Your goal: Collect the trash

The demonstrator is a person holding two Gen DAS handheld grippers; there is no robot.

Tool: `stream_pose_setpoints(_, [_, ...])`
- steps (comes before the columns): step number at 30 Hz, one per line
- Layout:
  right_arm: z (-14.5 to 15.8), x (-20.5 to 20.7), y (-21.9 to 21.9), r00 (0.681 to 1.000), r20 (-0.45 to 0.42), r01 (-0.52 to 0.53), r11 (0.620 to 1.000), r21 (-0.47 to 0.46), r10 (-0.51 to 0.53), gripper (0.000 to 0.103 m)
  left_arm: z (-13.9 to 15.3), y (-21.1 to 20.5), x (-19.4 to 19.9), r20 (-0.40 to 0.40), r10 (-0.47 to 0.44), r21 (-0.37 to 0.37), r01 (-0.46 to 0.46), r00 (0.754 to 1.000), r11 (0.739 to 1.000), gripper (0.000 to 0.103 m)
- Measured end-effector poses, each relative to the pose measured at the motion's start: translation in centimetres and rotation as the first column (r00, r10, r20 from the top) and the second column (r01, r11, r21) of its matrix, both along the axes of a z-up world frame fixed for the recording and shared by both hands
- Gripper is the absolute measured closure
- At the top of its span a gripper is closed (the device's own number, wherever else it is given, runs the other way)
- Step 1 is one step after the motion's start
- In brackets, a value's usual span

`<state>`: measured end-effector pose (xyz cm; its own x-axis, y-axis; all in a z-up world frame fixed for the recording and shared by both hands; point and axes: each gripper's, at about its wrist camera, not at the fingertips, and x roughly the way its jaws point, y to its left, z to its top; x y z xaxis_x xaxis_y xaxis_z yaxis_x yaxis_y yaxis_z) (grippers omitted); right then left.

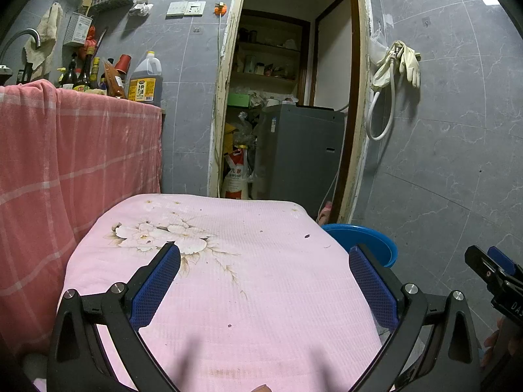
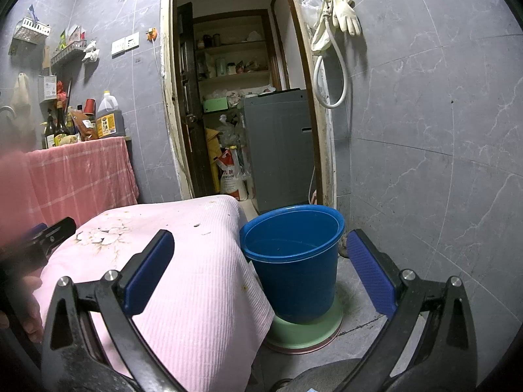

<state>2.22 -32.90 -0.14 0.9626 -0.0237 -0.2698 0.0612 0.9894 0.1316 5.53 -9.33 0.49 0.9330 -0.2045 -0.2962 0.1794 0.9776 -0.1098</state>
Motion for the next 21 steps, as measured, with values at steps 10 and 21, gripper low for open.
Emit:
stream_pose_setpoints(10, [0.0,-0.03,0.04,1.0,0.0,0.001,1.0,0.0,-0.001,0.0,-0.12,0.33,0.03,-0.008,0.0,-0.002,0.0,1.0,1.0,0.002])
stream_pose_setpoints(21, [-0.02,-0.03,-0.07,1.0,-0.001,0.002,1.0,0.001,-0.002,0.0,-0.18,0.39,-0.06,-0.009,0.002,-0.002,-0.002,1.0,1.0,0.002])
